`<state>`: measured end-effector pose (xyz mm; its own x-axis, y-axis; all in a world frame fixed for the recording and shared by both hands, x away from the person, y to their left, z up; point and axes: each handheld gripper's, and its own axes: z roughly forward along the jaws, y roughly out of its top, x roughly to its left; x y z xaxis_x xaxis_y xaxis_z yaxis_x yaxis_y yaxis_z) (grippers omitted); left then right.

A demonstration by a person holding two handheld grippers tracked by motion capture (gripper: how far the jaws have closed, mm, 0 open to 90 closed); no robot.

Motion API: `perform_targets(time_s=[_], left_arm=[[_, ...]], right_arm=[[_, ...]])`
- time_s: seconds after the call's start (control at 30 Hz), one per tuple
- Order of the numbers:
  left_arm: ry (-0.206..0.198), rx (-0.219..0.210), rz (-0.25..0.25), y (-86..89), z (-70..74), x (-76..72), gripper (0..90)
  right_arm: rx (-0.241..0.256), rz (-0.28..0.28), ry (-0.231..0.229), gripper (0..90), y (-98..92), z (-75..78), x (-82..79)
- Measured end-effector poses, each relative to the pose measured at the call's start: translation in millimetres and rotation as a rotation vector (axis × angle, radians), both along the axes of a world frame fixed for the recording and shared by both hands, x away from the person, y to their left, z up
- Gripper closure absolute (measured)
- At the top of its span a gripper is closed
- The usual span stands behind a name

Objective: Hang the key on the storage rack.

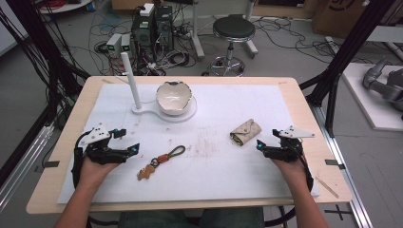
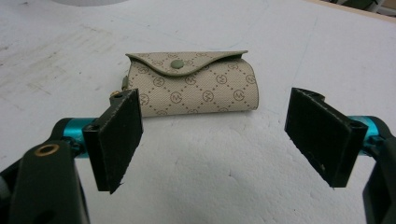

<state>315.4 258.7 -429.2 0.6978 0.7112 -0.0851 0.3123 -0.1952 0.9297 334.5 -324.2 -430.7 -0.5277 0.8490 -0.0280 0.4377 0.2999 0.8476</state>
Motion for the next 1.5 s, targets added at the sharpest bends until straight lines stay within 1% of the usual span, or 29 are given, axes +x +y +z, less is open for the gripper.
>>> perform_targets(time_s=[0.07, 0.13, 0.2, 0.3, 0.43, 0.5, 0.63, 0.67, 0.7, 0.77, 0.87, 0.9, 0.93, 0.97, 1.0, 1.03, 1.07, 1.1, 1.13, 1.17, 1.27, 1.37, 1.43, 1.5], left_arm=[[0.003, -0.001, 0.003, 0.0, -0.3, 0.8, 15.2], [0.006, -0.002, 0.004, -0.2, -0.6, 1.3, 15.2], [0.013, 0.005, 0.000, -1.3, -1.1, 1.1, 15.2], [0.017, 0.008, -0.008, -3.0, -1.2, 0.5, 15.2], [0.026, 0.017, -0.045, -11.3, -1.7, 0.2, 15.2], [0.026, 0.020, -0.050, -13.3, -1.8, 0.9, 15.2], [0.043, 0.038, -0.077, -23.8, -3.5, 3.3, 15.2], [0.048, 0.047, -0.086, -26.1, -4.2, 3.8, 15.2], [0.048, 0.047, -0.086, -26.1, -4.2, 3.8, 15.2], [0.064, 0.065, -0.108, -33.7, -6.2, 5.1, 15.2], [0.076, 0.083, -0.132, -42.9, -8.2, 6.4, 15.2], [0.076, 0.083, -0.132, -42.9, -8.2, 6.4, 15.2], [0.088, 0.100, -0.154, -50.0, -10.0, 7.0, 15.3], [0.097, 0.108, -0.163, -53.7, -11.1, 7.2, 15.2], [0.110, 0.112, -0.181, -57.3, -12.4, 7.6, 15.3], [0.118, 0.125, -0.200, -60.6, -13.4, 7.9, 15.2], [0.126, 0.147, -0.218, -63.5, -14.2, 8.2, 15.3], [0.130, 0.173, -0.227, -66.7, -14.7, 8.4, 15.3], [0.135, 0.186, -0.239, -70.0, -15.2, 8.4, 15.3], [0.135, 0.191, -0.247, -72.7, -15.9, 8.5, 15.3], [0.137, 0.214, -0.255, -80.7, -17.9, 9.0, 15.4], [0.138, 0.261, -0.265, -87.9, -20.3, 9.2, 16.2], [0.144, 0.291, -0.262, -91.3, -22.0, 9.3, 19.2], [0.146, 0.300, -0.259, -92.5, -23.0, 9.4, 23.2]], right_arm=[[-0.001, -0.002, -0.003, 19.5, -0.7, -0.3, 0.6], [0.005, -0.005, 0.005, 19.5, -1.0, -0.8, 1.1], [0.001, 0.003, 0.008, 19.5, -1.2, -1.7, 1.9], [-0.003, -0.001, 0.007, 19.5, -0.1, -1.5, 1.2], [-0.012, 0.003, 0.003, 19.5, 2.8, -0.5, -0.5], [-0.012, 0.005, 0.002, 19.5, 3.7, -0.5, -0.5], [-0.023, 0.016, 0.004, 19.5, 6.9, -1.3, 0.7], [-0.024, 0.018, 0.006, 19.5, 6.8, -1.3, 0.9], [-0.024, 0.018, 0.006, 19.5, 6.8, -1.3, 0.9], [-0.016, 0.014, 0.004, 19.5, 5.4, -0.9, 0.3], [-0.010, 0.011, 0.003, 19.5, 3.2, -0.8, -0.7], [-0.010, 0.011, 0.003, 19.5, 3.2, -0.8, -0.7], [-0.012, 0.011, 0.006, 19.5, 2.4, -1.1, -1.5], [-0.011, 0.012, 0.006, 19.5, 1.9, -1.4, -1.8], [-0.014, 0.012, 0.006, 19.5, 1.6, -1.6, -2.0], [-0.016, 0.013, 0.006, 19.5, 1.2, -1.6, -2.1], [-0.016, 0.012, 0.006, 19.5, 1.1, -1.6, -2.4], [-0.014, 0.011, 0.007, 19.5, 1.2, -1.7, -2.7], [-0.014, 0.010, 0.008, 19.5, 1.2, -1.7, -3.0], [-0.013, 0.010, 0.010, 19.5, 1.3, -1.8, -3.3], [-0.017, 0.017, 0.012, 19.5, 1.4, -2.4, -3.4], [-0.020, 0.018, 0.012, 19.5, 1.1, -2.9, -3.3], [-0.018, 0.018, 0.013, 19.5, 1.0, -2.8, -3.5], [-0.017, 0.017, 0.014, 19.5, 1.0, -2.7, -3.6]])
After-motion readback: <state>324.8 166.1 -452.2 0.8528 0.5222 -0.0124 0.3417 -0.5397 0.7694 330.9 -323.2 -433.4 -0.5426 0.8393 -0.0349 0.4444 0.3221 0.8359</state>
